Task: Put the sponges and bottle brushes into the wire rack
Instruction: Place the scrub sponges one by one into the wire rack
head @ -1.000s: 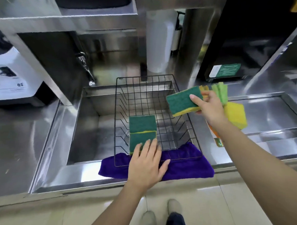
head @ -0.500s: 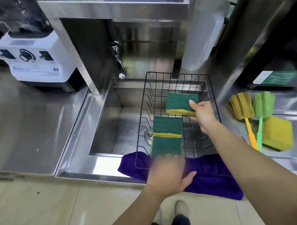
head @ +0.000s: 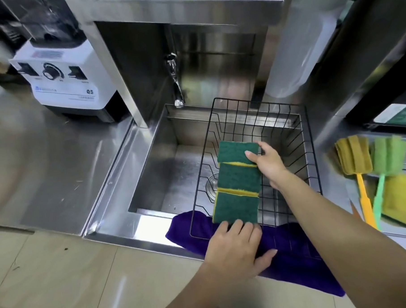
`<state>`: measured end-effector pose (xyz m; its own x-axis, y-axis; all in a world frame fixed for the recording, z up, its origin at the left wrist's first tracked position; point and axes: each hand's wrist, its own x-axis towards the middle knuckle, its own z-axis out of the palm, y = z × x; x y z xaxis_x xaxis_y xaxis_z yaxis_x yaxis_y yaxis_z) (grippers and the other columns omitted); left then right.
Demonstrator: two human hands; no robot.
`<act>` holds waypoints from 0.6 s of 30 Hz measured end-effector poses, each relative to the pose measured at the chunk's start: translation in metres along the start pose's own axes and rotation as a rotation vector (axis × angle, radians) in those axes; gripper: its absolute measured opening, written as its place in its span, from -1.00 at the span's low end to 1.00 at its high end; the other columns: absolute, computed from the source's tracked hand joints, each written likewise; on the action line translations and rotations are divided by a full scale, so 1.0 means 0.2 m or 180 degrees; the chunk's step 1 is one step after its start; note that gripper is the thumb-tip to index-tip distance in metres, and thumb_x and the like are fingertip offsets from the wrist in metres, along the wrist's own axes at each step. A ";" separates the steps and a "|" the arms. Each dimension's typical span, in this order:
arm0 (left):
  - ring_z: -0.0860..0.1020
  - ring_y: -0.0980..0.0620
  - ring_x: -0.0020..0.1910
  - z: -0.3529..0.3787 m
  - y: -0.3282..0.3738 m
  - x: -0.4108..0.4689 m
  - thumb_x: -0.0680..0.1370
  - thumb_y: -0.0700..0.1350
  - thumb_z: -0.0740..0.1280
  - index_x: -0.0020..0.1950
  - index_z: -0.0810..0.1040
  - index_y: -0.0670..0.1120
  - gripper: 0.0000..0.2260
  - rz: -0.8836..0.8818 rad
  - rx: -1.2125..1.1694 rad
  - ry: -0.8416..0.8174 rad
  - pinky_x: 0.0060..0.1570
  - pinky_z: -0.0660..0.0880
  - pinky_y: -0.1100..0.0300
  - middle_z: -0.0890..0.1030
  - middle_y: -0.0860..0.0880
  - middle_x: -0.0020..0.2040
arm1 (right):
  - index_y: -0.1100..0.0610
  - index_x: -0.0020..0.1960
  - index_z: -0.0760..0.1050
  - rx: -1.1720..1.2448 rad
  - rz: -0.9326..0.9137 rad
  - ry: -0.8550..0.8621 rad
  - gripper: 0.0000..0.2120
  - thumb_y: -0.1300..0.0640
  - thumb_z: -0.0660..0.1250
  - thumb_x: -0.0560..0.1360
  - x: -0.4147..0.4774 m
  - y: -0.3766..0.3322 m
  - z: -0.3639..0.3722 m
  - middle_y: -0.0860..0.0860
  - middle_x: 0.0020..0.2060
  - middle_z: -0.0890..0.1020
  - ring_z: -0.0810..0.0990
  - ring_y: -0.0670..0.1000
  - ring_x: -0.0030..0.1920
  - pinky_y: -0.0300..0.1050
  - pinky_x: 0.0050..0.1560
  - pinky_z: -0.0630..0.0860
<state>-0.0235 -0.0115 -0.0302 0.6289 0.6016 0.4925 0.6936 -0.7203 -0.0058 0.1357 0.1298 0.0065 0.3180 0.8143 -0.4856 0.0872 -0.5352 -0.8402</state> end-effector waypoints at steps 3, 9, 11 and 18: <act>0.46 0.01 -0.29 0.00 0.00 0.00 0.61 0.20 0.03 -0.07 0.61 -0.09 -0.51 0.0000 0.0003 0.0011 -0.30 0.37 0.15 0.53 0.02 -0.27 | 0.06 0.44 0.27 -0.0526 -0.0020 -0.0110 -0.48 0.06 0.31 0.52 0.01 -0.01 -0.04 0.06 0.22 0.43 0.47 0.08 0.18 -0.05 0.21 0.44; 0.46 0.00 -0.31 0.00 -0.01 0.01 0.60 0.20 0.08 -0.09 0.60 -0.11 -0.54 0.0042 -0.0017 0.0079 -0.33 0.35 0.15 0.52 0.00 -0.28 | -0.02 0.52 0.00 -0.2364 -0.0083 0.0028 -0.37 -0.17 0.14 0.54 0.00 0.01 -0.03 0.19 0.47 0.14 0.27 0.27 0.42 0.16 0.41 0.26; 0.46 -0.01 -0.31 0.00 -0.01 0.01 0.60 0.21 0.11 -0.10 0.60 -0.11 -0.55 0.0043 -0.0025 0.0046 -0.35 0.36 0.15 0.53 0.00 -0.28 | 0.03 0.50 0.04 -0.2457 -0.0350 0.0325 -0.37 -0.12 0.18 0.53 -0.05 0.00 -0.03 0.18 0.46 0.16 0.30 0.25 0.40 0.15 0.39 0.25; 0.48 -0.04 -0.30 -0.01 -0.02 0.02 0.56 0.19 0.17 -0.12 0.60 -0.11 -0.59 0.0027 -0.0032 0.0035 -0.35 0.40 0.13 0.54 -0.01 -0.27 | 0.16 0.34 0.33 -0.2199 -0.1147 0.1007 -0.62 0.09 0.19 0.56 -0.24 -0.05 -0.23 0.14 0.27 0.45 0.49 0.21 0.22 0.06 0.16 0.45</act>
<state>-0.0243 -0.0077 -0.0260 0.6309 0.5916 0.5020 0.6845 -0.7290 -0.0012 0.1625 0.0852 0.0489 0.4008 0.9154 -0.0387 0.7597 -0.3556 -0.5444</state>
